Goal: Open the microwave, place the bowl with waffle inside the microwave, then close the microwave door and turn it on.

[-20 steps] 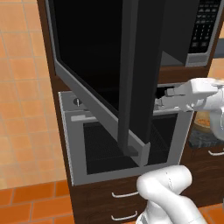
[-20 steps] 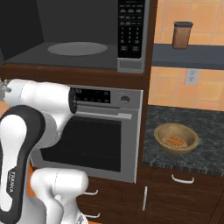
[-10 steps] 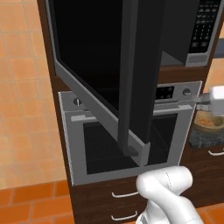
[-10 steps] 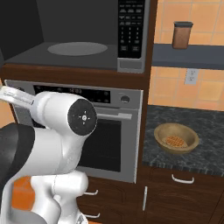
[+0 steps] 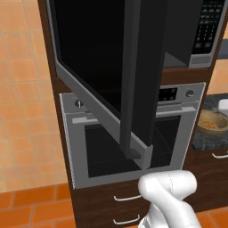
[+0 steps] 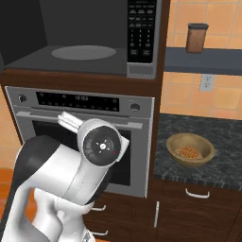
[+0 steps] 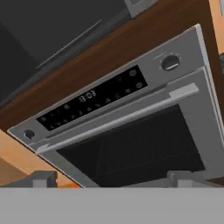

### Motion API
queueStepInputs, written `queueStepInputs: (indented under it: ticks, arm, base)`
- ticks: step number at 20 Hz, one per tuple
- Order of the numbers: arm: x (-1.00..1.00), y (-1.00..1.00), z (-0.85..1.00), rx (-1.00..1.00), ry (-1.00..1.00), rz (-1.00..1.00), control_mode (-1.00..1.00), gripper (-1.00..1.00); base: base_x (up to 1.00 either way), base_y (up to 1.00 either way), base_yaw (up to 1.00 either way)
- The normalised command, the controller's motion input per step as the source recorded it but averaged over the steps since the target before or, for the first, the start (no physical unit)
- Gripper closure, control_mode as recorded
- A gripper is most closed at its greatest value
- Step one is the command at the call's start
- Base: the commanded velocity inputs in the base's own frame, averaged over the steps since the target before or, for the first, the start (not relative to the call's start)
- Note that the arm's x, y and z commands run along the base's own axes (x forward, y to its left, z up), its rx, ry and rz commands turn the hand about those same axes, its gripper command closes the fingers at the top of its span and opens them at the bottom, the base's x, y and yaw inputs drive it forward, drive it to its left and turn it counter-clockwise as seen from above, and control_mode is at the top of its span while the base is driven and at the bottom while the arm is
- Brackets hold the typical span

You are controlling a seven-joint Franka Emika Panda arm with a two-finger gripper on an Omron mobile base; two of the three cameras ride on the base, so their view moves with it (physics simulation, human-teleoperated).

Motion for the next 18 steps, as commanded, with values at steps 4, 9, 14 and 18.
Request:
queueStepInputs:
  ticks: [4, 9, 14, 18]
  arm:
    - [0.76, -1.00, -0.73, -0.06, 0.11, -0.31, -1.00, -1.00]
    - [0.99, -1.00, -0.67, 0.02, 0.24, -0.10, -1.00, -1.00]
    - [0.92, -1.00, -0.67, 0.00, 0.28, -0.06, -1.00, -1.00]
    - [0.74, -1.00, -0.78, 0.04, 0.24, -0.08, -1.00, -1.00]
  base:
    - [0.00, 0.00, 0.00]
    - [0.00, 0.00, 0.00]
    - [0.00, 0.00, 0.00]
    - [0.00, 0.00, 0.00]
